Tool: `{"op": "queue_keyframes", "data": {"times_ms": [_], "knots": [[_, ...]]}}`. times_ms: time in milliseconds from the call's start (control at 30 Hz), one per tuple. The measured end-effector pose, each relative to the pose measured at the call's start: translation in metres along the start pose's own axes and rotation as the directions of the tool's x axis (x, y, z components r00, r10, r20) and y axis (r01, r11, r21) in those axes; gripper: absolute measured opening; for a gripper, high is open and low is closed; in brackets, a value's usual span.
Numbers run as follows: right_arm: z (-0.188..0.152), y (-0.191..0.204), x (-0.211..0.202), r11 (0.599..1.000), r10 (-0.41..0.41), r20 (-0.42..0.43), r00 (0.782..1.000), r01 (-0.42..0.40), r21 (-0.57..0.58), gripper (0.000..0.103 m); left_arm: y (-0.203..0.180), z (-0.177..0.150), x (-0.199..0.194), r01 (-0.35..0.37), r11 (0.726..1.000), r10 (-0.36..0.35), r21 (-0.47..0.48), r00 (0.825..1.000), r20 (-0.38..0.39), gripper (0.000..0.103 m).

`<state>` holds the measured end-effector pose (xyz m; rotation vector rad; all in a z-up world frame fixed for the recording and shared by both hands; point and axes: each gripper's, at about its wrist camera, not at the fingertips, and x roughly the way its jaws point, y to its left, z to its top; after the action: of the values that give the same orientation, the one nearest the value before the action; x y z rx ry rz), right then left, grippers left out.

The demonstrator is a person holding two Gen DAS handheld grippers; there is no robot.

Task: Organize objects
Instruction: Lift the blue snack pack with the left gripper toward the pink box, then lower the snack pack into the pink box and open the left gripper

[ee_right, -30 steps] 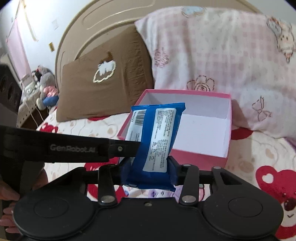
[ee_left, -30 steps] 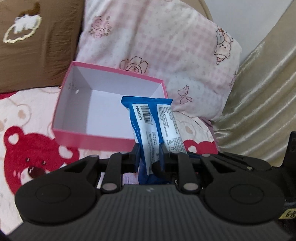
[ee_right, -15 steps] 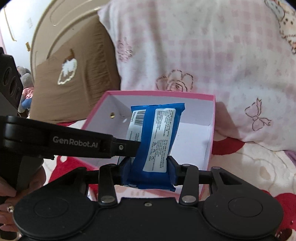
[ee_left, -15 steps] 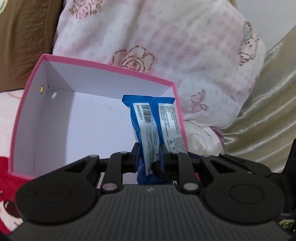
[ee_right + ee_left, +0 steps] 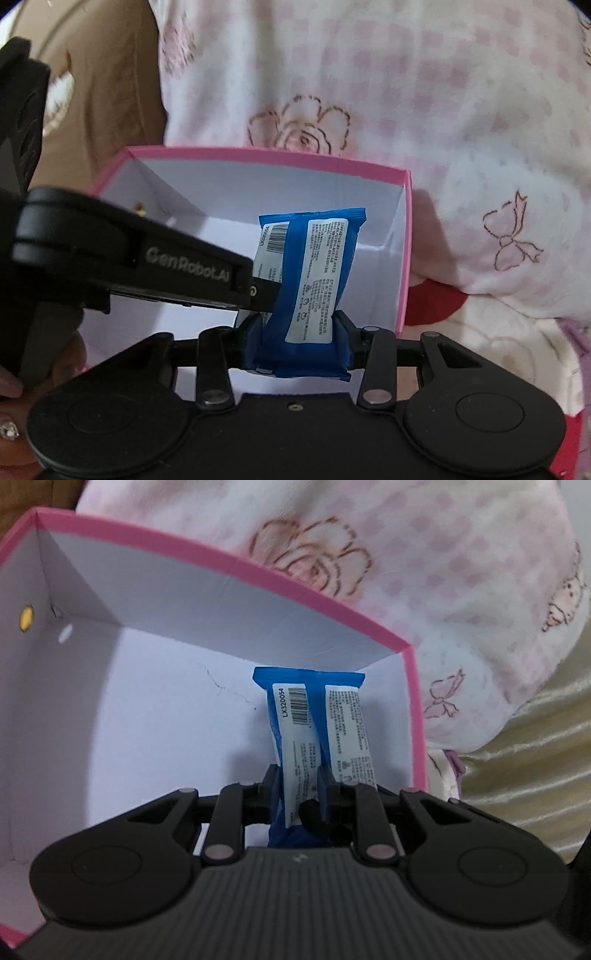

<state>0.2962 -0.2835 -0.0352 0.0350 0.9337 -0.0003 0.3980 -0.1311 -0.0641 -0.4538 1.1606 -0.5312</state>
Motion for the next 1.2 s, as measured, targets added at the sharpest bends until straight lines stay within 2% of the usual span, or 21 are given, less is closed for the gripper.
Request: {"op": "queue_keyframes", "data": {"times_ms": [133, 400, 633, 700, 733, 833, 1000, 1200], "knots": [[0.005, -0.004, 0.010, 1.000, -0.018, -0.024, 1.000, 0.018, -0.009, 0.046, 0.004, 0.003, 0.007, 0.011, 1.000, -0.011, -0.020, 1.000, -0.006, 0.018], [0.009, 0.008, 0.021, 0.995, -0.063, -0.026, 0.998, 0.061, -0.078, 0.046, 0.009, 0.009, 0.018, -0.026, 0.998, 0.025, -0.063, 1.000, -0.016, 0.018], [0.004, 0.017, 0.027, 0.970, -0.130, 0.017, 0.991, 0.131, -0.203, 0.047, 0.006, 0.015, 0.029, -0.049, 0.995, 0.047, -0.088, 0.999, -0.026, 0.019], [0.002, 0.012, 0.018, 0.968, -0.143, 0.053, 0.988, 0.151, -0.202, 0.050, 0.002, 0.015, 0.028, -0.057, 0.995, 0.055, -0.076, 0.998, -0.032, 0.022], [0.001, 0.009, 0.013, 0.970, -0.136, 0.068, 0.988, 0.147, -0.195, 0.054, 0.000, 0.014, 0.026, -0.058, 0.996, 0.056, -0.069, 0.998, -0.031, 0.024], [-0.004, -0.005, -0.008, 0.980, -0.087, 0.103, 0.991, 0.104, -0.170, 0.054, -0.008, 0.009, 0.016, -0.079, 0.997, 0.079, -0.022, 0.997, -0.016, 0.034], [-0.012, -0.022, -0.034, 0.996, 0.053, 0.113, 0.992, -0.044, -0.075, 0.053, -0.023, -0.003, -0.010, -0.098, 0.994, 0.098, 0.055, 0.995, 0.012, 0.037], [-0.020, -0.021, -0.055, 0.992, 0.125, 0.086, 0.988, -0.121, -0.042, 0.053, -0.039, -0.024, -0.051, -0.116, 0.986, 0.112, 0.121, 0.993, 0.034, 0.039]]}}
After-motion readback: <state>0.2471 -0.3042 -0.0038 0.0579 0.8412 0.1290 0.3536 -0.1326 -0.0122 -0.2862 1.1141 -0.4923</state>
